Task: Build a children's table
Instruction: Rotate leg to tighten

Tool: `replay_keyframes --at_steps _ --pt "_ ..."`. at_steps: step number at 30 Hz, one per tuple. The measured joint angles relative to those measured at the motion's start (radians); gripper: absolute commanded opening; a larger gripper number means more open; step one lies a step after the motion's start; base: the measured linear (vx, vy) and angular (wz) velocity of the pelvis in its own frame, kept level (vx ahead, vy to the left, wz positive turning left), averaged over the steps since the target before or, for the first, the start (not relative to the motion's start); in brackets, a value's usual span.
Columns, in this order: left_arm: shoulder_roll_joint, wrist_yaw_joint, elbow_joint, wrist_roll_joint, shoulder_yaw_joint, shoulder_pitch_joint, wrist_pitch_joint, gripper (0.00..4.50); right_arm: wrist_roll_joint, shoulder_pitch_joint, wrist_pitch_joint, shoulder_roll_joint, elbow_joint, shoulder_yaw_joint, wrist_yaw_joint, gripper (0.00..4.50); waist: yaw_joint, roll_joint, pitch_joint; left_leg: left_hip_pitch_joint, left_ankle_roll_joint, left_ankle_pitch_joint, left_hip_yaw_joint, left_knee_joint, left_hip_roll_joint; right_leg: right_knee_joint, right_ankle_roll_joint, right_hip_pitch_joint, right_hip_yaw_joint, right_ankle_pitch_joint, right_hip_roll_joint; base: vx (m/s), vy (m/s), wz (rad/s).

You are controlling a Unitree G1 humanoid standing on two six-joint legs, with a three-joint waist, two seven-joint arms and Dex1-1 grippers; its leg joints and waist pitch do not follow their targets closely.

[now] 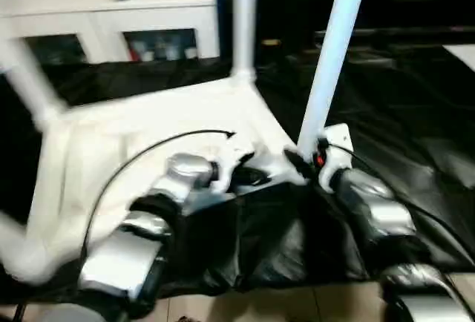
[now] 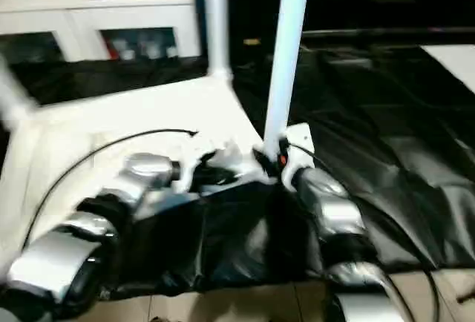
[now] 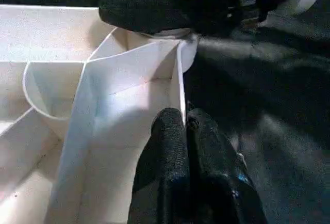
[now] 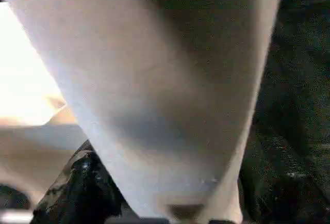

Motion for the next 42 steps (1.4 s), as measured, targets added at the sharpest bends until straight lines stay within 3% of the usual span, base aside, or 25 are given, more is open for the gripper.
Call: replay_keyframes --at_steps 7,15,21,24,30,38,41,42 --pt "0.004 -0.011 0.000 0.011 -0.010 0.000 -0.029 0.00 -0.013 0.009 -0.041 0.003 0.000 -0.002 0.036 3.75 0.001 0.000 0.001 0.000 0.000 0.000 0.000 -0.003 -0.002 0.000 -0.001 0.000 0.003 0.000 0.000 0.000 0.000 0.00" --pt "0.051 -0.141 -0.001 0.013 -0.034 0.000 -0.093 0.00 0.034 0.077 -0.022 -0.097 -0.103 0.050 0.332 4.47 0.028 0.000 0.000 -0.001 0.000 0.000 0.004 -0.005 0.002 0.008 -0.008 -0.004 0.003 0.012 0.001 0.000 0.000 0.00" --pt "0.089 -0.231 0.002 0.031 -0.065 -0.017 -0.147 0.00 0.092 0.147 0.095 -0.215 -0.255 0.099 0.575 4.47 0.057 0.002 -0.001 -0.001 0.000 0.000 0.006 -0.008 0.004 0.010 -0.007 -0.004 0.003 0.011 0.002 0.000 0.000 0.00" --pt "0.098 -0.247 0.011 0.040 -0.075 -0.028 -0.162 0.00 0.092 0.148 0.101 -0.236 -0.266 0.118 0.617 4.47 0.065 0.001 -0.001 -0.001 0.000 0.000 0.007 -0.008 0.004 0.010 -0.006 -0.005 0.003 0.010 0.002 0.000 0.000 0.00" --pt "0.114 -0.262 0.017 0.040 -0.079 -0.033 -0.166 0.00 0.066 0.119 0.093 -0.235 -0.242 0.138 0.640 4.47 0.063 0.001 -0.001 -0.001 0.000 0.000 0.007 -0.008 0.004 0.010 -0.006 -0.006 0.004 0.010 0.002 0.000 0.000 0.00" --pt "0.129 -0.318 0.019 0.029 -0.070 -0.035 -0.150 0.00 0.073 0.085 0.112 -0.237 -0.198 0.140 0.709 3.78 0.062 0.000 0.000 -0.002 0.000 0.000 0.007 -0.008 0.004 0.013 -0.005 -0.008 0.004 0.009 0.002 0.000 0.000 0.00" --pt "0.134 -0.331 0.019 0.027 -0.069 -0.034 -0.141 0.00 0.074 0.075 0.109 -0.235 -0.180 0.141 0.711 3.76 0.062 0.000 0.000 -0.001 0.000 0.000 0.007 -0.008 0.004 0.015 -0.004 -0.009 0.004 0.009 0.002 0.000 0.000 0.00" --pt "0.135 -0.335 0.019 0.023 -0.069 -0.033 -0.139 0.00 0.074 0.075 0.104 -0.232 -0.175 0.141 0.715 3.53 0.063 0.000 0.000 -0.001 0.000 0.000 0.007 -0.008 0.004 0.016 -0.004 -0.009 0.004 0.009 0.002 0.000 0.000 0.00"
